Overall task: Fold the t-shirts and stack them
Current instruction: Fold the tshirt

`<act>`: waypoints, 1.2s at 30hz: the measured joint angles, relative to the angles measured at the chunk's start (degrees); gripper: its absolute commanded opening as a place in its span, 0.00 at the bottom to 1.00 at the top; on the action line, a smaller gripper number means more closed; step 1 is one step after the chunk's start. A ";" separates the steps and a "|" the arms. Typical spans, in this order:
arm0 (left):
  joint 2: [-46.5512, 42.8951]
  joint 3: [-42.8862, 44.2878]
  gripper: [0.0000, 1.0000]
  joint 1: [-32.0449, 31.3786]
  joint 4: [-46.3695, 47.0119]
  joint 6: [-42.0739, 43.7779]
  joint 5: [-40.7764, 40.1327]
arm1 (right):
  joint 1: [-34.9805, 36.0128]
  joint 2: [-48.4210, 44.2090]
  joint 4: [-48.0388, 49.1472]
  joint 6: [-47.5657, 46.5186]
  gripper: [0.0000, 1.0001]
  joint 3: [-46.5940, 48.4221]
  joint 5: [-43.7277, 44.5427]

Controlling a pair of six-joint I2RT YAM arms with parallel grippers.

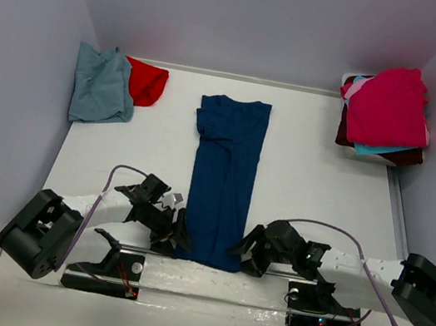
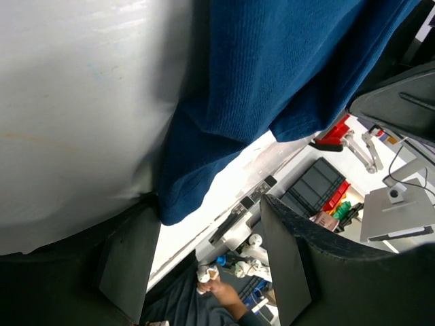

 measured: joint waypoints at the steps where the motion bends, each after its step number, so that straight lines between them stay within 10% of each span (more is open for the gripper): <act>1: 0.00 -0.24 0.63 0.02 0.48 -0.39 0.15 | 0.00 0.68 1.46 0.44 0.64 -0.24 -0.33; 19: 1.49 -2.23 0.18 0.09 5.51 -2.89 -1.01 | 0.39 3.02 8.20 1.60 0.54 -2.10 -0.59; 24: 1.49 -2.23 0.06 0.09 5.86 -3.10 -1.14 | 0.44 3.02 8.39 1.53 0.28 -2.29 -0.09; 36: 0.70 -2.21 0.06 0.09 4.98 -2.34 -1.84 | 0.44 2.69 7.65 1.42 0.20 -2.78 1.40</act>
